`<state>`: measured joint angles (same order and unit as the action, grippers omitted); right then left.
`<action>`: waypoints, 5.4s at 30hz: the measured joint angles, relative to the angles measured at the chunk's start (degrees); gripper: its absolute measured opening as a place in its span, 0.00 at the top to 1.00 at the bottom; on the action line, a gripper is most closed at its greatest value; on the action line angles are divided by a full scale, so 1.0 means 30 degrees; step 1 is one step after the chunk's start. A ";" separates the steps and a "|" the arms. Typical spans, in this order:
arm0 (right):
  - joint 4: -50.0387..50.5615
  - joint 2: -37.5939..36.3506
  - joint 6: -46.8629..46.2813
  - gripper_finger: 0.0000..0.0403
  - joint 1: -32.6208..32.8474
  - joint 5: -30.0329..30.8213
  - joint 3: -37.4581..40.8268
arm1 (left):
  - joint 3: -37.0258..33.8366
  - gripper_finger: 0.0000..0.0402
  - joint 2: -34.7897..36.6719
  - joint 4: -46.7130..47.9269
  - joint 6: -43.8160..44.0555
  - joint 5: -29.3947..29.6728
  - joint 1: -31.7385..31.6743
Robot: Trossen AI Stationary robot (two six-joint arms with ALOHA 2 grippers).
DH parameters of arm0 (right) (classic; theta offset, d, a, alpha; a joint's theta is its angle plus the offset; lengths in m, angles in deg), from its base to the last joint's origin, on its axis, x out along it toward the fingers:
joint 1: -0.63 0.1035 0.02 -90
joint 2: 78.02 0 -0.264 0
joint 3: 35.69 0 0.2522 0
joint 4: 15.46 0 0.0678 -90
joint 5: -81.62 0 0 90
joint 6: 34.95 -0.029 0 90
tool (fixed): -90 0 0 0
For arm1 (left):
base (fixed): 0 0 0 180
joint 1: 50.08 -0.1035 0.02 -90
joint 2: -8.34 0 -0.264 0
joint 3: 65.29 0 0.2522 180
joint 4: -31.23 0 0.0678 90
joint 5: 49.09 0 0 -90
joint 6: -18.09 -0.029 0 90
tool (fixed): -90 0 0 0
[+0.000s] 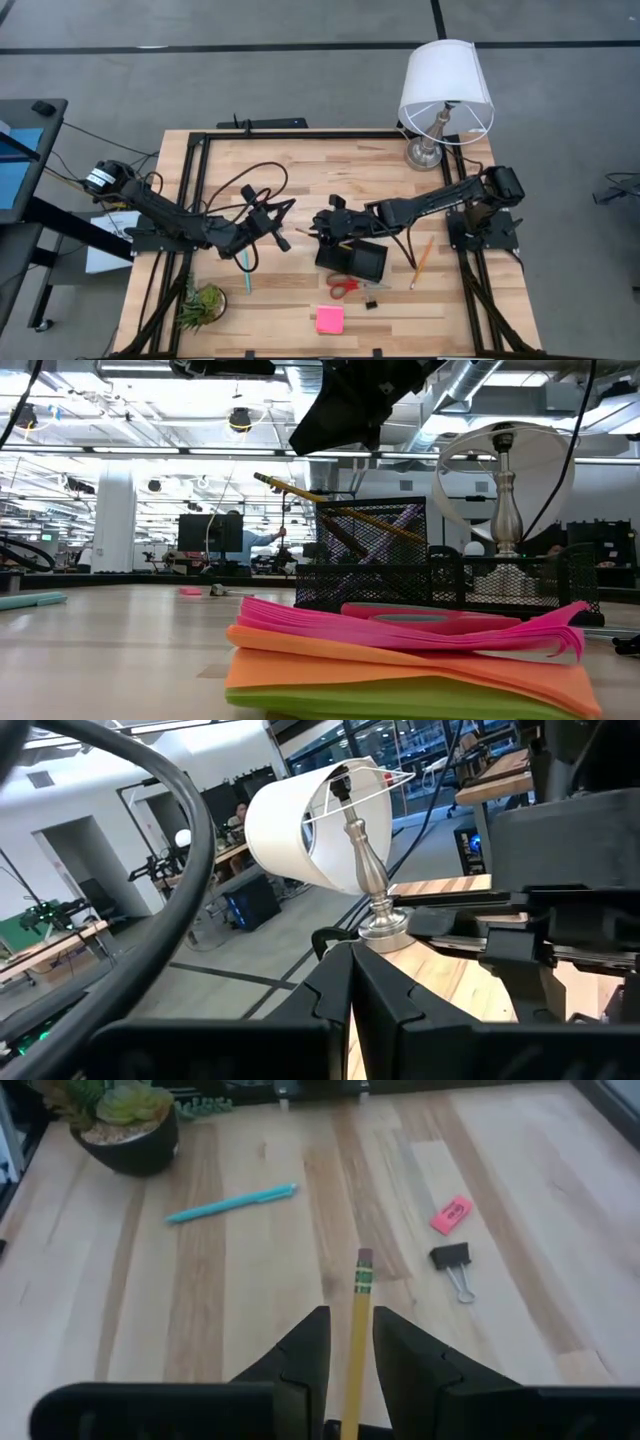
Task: Pick and place office supplies into organizer
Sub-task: Put the left yellow pencil into the desk organizer, then put the yellow pencil into the desk organizer
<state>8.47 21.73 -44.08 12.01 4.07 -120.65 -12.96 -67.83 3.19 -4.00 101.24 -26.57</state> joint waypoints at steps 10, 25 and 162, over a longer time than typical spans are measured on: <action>-0.0524 0.0945 0.0367 0.82 -0.0327 -0.0032 -0.0044 | -0.0001 1.00 0.0000 0.0149 0.0076 0.0026 0.0036; -0.1631 0.2499 -0.0311 0.82 -0.1129 -0.0131 -0.0160 | -0.0028 1.00 -0.0007 0.2016 0.0982 0.0156 0.0066; 0.6775 -0.3698 -0.6995 0.84 1.0172 -0.2821 0.6404 | -0.0007 1.00 0.0073 0.6827 0.5433 0.4134 0.4975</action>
<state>28.80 10.63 -65.07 42.52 -4.39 -101.44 -12.99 -67.61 23.67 12.30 113.64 -11.65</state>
